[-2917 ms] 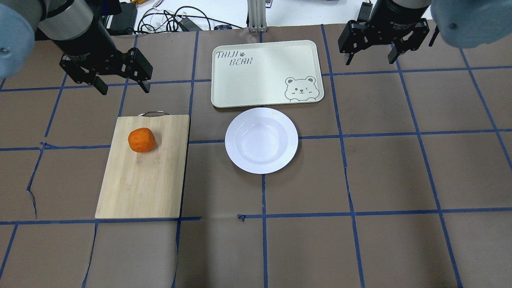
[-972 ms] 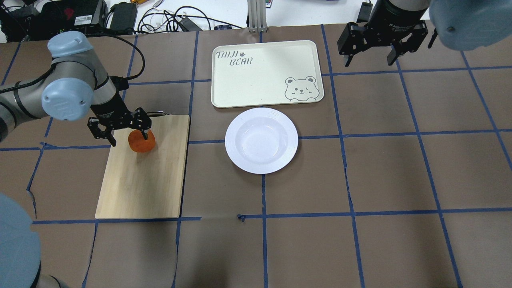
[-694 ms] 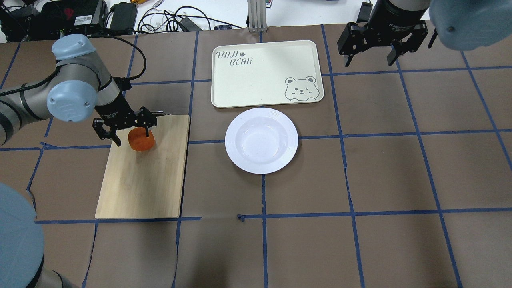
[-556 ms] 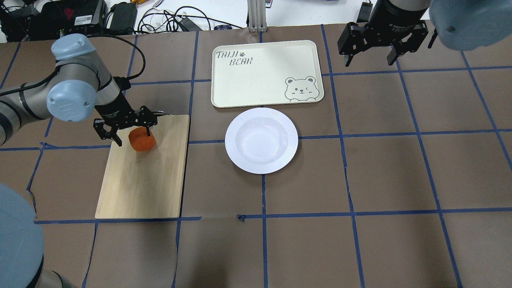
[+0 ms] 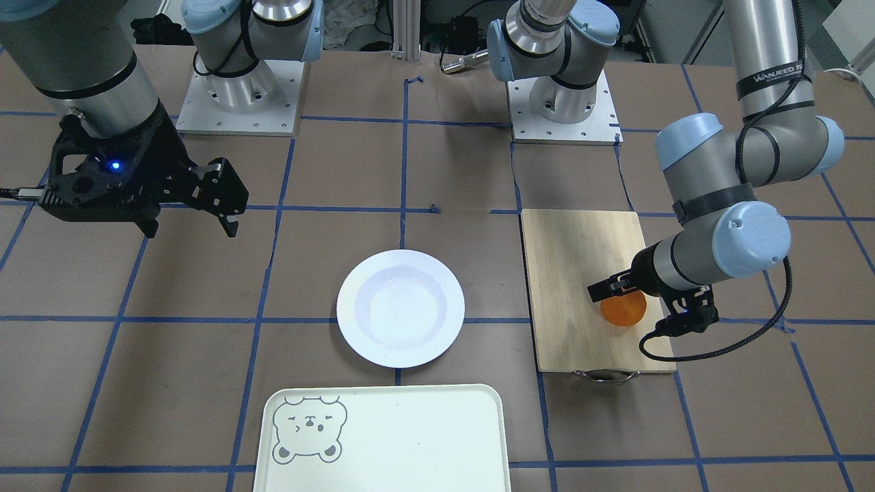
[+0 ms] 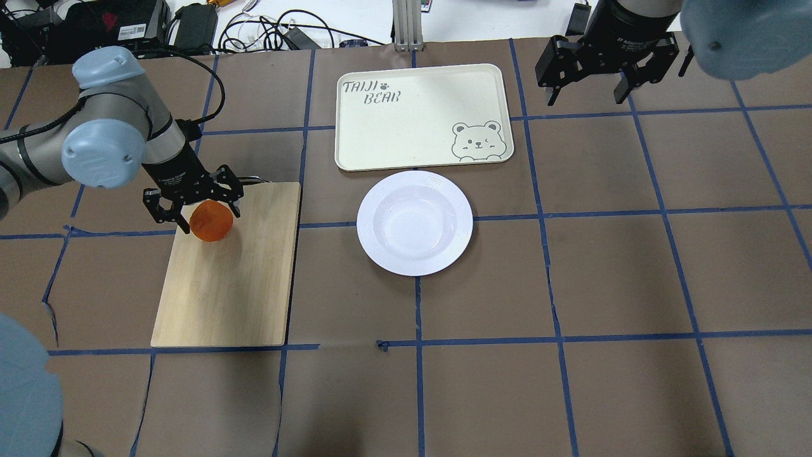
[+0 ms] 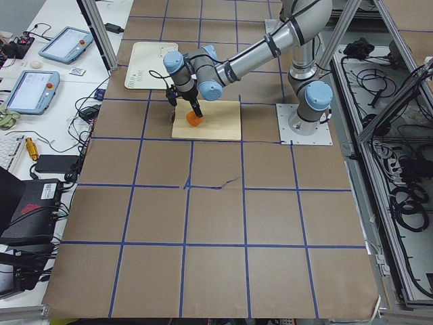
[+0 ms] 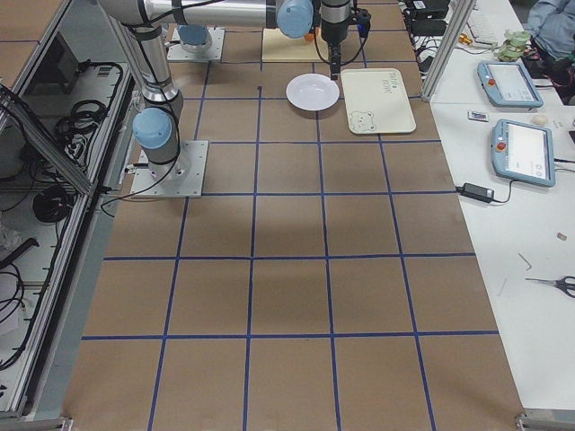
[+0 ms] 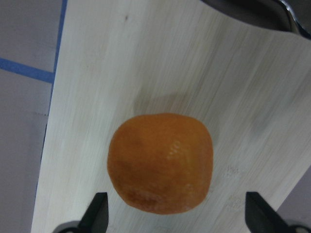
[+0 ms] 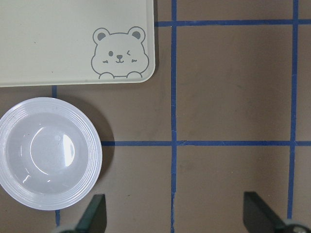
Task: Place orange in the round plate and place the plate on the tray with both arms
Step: 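Close the left gripper on the orange and lift it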
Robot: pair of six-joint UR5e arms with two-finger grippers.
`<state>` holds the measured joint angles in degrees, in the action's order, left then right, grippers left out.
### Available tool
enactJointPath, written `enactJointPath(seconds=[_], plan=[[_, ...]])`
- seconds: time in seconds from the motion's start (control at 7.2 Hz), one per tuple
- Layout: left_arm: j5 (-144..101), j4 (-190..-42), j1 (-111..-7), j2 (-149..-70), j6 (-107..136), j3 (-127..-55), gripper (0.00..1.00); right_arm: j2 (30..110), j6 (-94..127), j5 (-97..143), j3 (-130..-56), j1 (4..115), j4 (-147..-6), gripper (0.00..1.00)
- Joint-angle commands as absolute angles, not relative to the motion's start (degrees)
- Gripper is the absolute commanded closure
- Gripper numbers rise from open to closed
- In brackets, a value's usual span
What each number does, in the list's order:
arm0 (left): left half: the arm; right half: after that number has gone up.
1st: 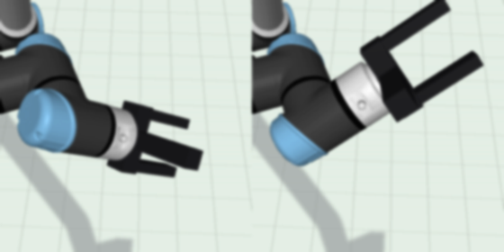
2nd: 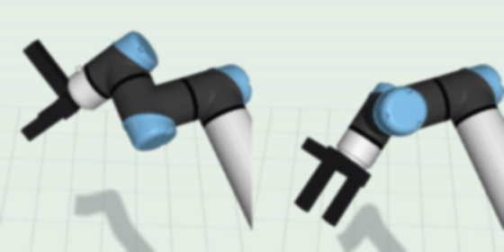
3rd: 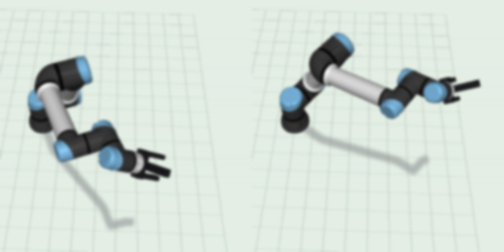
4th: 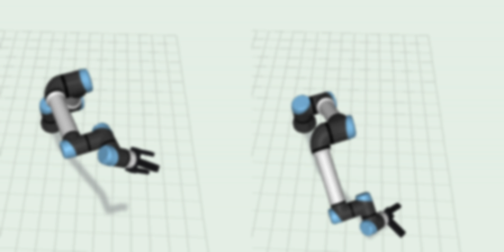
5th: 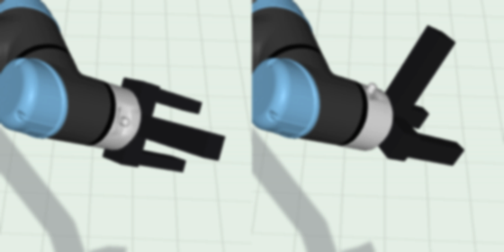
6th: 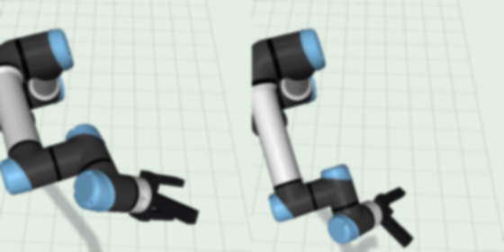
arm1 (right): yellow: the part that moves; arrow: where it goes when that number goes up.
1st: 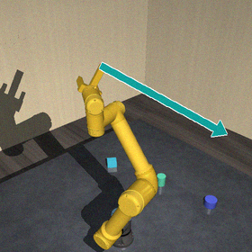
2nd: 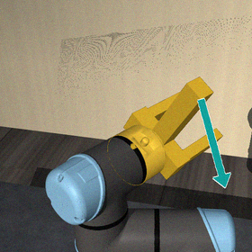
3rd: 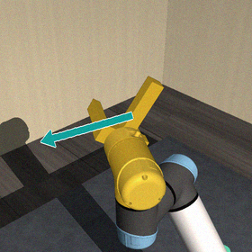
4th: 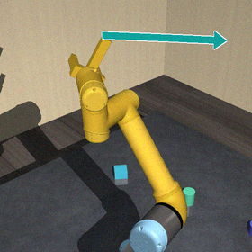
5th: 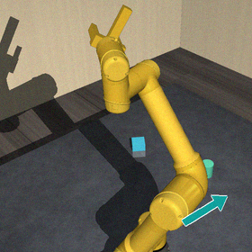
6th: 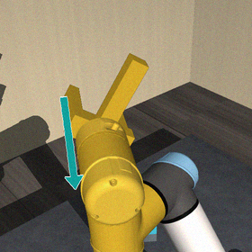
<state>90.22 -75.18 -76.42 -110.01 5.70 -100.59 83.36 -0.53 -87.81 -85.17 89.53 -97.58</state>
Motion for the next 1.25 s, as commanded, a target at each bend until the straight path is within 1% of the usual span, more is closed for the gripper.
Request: enactJointPath(seconds=[0.0,0.28,0.69,0.83,0.97,1.11], plan=[[90.53,-74.80,-76.38,-111.44,4.84,-100.63,0.00,83.32,-0.53,-87.80,-85.17,89.56,-97.56,0.00],[90.44,-74.53,-76.38,-112.58,4.75,-100.20,0.00,83.32,-0.44,-87.80,-85.25,89.56,-97.47,0.00],[90.09,-67.61,-76.38,-115.31,4.66,-100.20,0.00,83.32,-0.44,-87.80,-85.25,89.47,-97.38,0.00],[89.91,-67.41,-76.38,-115.57,4.75,-100.20,0.00,83.23,-0.44,-87.89,-85.25,89.47,-97.30,0.00],[89.65,-67.59,-76.38,-115.40,5.62,-100.20,0.50,83.41,-0.44,-87.80,-85.86,89.47,-97.56,0.00],[89.65,-68.11,-76.38,-115.05,5.89,-100.20,0.85,83.41,-0.53,-87.80,-86.22,89.30,-97.65,0.00]])
